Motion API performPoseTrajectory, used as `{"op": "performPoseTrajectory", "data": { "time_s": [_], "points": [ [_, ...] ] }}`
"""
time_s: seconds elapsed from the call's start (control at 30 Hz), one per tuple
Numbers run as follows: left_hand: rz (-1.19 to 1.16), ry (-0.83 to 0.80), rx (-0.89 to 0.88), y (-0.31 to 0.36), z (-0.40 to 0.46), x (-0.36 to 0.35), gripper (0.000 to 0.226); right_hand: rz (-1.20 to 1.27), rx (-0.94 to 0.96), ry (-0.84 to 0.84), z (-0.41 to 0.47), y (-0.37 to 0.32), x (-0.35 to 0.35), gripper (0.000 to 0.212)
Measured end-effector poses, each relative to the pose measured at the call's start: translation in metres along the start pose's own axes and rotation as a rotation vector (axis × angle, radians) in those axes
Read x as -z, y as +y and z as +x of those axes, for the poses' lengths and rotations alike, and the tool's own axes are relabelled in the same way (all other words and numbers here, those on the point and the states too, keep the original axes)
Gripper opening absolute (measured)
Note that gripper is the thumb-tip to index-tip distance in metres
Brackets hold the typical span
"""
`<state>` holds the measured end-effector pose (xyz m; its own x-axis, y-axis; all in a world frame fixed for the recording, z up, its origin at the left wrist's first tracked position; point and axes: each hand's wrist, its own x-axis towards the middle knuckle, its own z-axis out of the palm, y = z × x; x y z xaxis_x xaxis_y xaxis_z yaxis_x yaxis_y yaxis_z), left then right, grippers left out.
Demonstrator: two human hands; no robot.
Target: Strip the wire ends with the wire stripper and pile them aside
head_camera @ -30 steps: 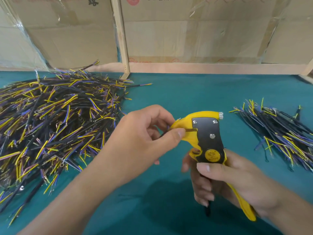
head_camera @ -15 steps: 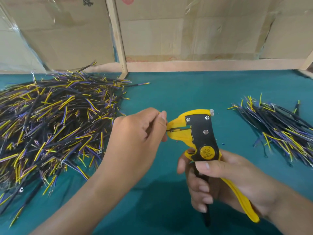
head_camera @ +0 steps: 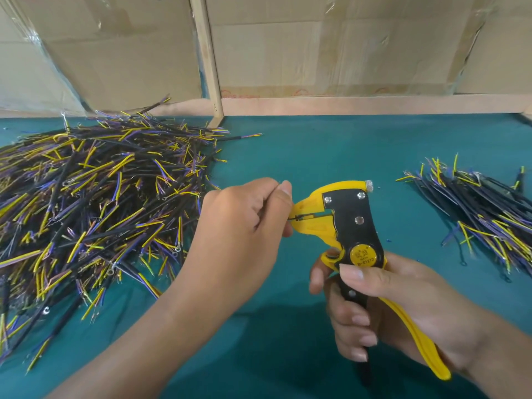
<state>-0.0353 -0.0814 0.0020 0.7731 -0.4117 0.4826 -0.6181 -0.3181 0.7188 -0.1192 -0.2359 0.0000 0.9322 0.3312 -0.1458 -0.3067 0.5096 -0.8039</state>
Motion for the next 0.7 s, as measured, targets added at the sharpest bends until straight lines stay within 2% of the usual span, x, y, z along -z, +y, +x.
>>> {"op": "performPoseTrajectory", "data": {
  "time_s": [0.03,0.07,0.13,0.2,0.37,0.7],
  "points": [
    [-0.005,-0.003,0.002,0.000,0.000,0.000,0.046,-0.061,-0.046,0.003,0.001,0.027,-0.008,0.043],
    [-0.010,-0.004,0.005,0.000,0.000,0.000,0.046,-0.034,-0.090,0.007,-0.012,0.010,0.020,0.043],
    [-0.016,-0.004,0.011,-0.001,-0.001,-0.001,0.046,-0.154,-0.053,-0.005,-0.022,0.025,0.023,0.042],
    [-0.027,-0.004,0.020,-0.002,-0.001,-0.002,0.046,-0.089,-0.073,0.030,-0.024,0.021,0.023,0.044],
    [-0.031,-0.028,0.041,-0.005,-0.002,-0.005,0.047,-0.160,-0.040,0.149,-0.022,0.026,0.020,0.054],
    [0.096,0.005,-0.065,-0.008,0.004,-0.002,0.047,-0.147,-0.064,0.079,-0.020,0.020,0.024,0.050]
  ]
}}
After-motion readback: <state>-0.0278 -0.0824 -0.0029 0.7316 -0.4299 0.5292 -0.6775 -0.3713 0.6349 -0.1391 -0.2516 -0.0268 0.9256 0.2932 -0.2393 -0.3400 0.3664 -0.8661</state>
